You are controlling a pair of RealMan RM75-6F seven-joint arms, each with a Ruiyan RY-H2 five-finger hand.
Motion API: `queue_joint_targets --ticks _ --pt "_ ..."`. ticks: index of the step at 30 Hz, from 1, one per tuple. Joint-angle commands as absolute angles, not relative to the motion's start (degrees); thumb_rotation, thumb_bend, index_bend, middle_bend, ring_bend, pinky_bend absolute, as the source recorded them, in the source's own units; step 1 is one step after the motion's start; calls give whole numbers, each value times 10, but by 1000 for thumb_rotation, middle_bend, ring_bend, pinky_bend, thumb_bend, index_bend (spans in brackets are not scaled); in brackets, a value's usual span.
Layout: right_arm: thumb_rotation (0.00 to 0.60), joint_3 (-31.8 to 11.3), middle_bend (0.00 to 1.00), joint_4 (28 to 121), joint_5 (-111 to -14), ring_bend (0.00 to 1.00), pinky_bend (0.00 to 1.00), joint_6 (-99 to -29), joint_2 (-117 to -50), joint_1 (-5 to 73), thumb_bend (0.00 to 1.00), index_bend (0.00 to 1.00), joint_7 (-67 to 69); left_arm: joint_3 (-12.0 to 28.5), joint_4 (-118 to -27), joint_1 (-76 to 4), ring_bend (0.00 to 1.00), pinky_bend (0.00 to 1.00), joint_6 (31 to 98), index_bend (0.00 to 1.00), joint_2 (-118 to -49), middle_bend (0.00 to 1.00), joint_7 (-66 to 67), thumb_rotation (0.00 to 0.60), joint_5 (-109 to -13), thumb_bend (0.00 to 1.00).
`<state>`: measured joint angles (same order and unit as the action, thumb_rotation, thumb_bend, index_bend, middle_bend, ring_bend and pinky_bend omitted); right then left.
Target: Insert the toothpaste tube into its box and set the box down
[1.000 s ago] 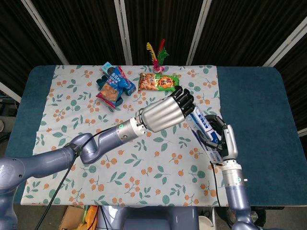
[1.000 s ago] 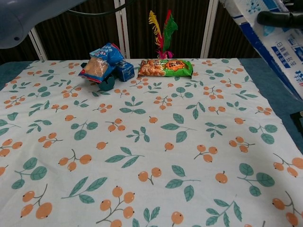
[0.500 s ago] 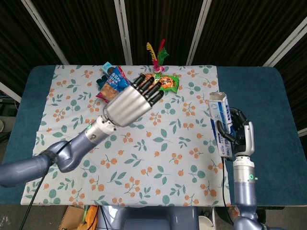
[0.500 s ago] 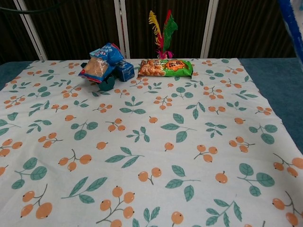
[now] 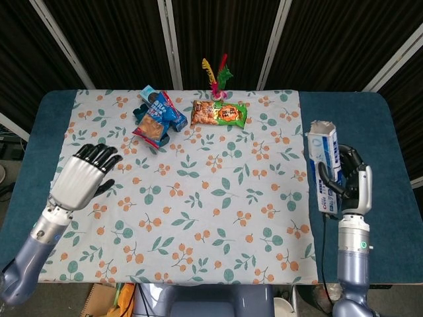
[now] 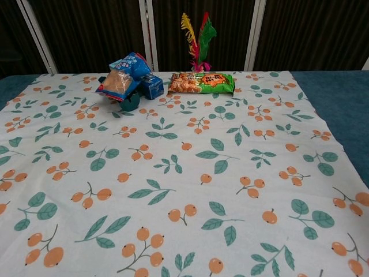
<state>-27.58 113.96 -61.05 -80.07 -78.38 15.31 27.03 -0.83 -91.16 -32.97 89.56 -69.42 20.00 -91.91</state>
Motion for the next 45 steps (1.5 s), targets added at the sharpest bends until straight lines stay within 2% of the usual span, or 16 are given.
queue_joint_targets --ticks 1,8,21,24,27,29,32,35,37,45 --pt "600 -215 562 1094 -646 452 457 -777 -780 150 364 502 216 -40 -882 -277 318 387 925 356 -712 313 164 600 -919 73" --pt "600 -138 561 1036 -670 453 457 -744 -806 162 364 502 113 -61 -844 -219 318 387 953 353 -733 311 119 600 -923 72" --pt "600 -87 562 974 -649 452 457 -724 -887 192 363 498 -69 -68 -797 -176 317 367 953 337 -743 306 74 600 -934 72" --pt "600 -75 561 960 -646 423 438 -716 -908 202 364 443 -117 -65 -793 -173 311 366 943 334 -746 297 66 600 -930 72" --pt "600 -69 497 956 -639 317 345 -707 -922 209 364 292 -145 -62 -790 -170 302 355 940 333 -748 287 66 600 -935 72" --pt "600 -68 390 960 -634 212 260 -699 -926 214 363 135 -159 -61 -790 -169 298 350 939 331 -748 282 66 600 -938 72" --pt "600 -66 262 973 -626 97 173 -686 -927 222 363 10 -179 -57 -791 -166 297 343 934 326 -749 280 65 600 -938 72" --pt "600 -67 136 990 -618 12 95 -677 -923 229 363 0 -196 -54 -792 -164 293 340 929 320 -748 277 64 600 -936 72" --pt "600 -68 86 1006 -607 0 67 -671 -914 232 364 0 -206 -51 -795 -162 287 333 926 315 -746 272 64 600 -935 72" --pt "600 -64 76 1077 -599 0 61 -684 -833 221 363 0 -227 -45 -818 -154 248 289 908 281 -733 244 70 600 -923 69"
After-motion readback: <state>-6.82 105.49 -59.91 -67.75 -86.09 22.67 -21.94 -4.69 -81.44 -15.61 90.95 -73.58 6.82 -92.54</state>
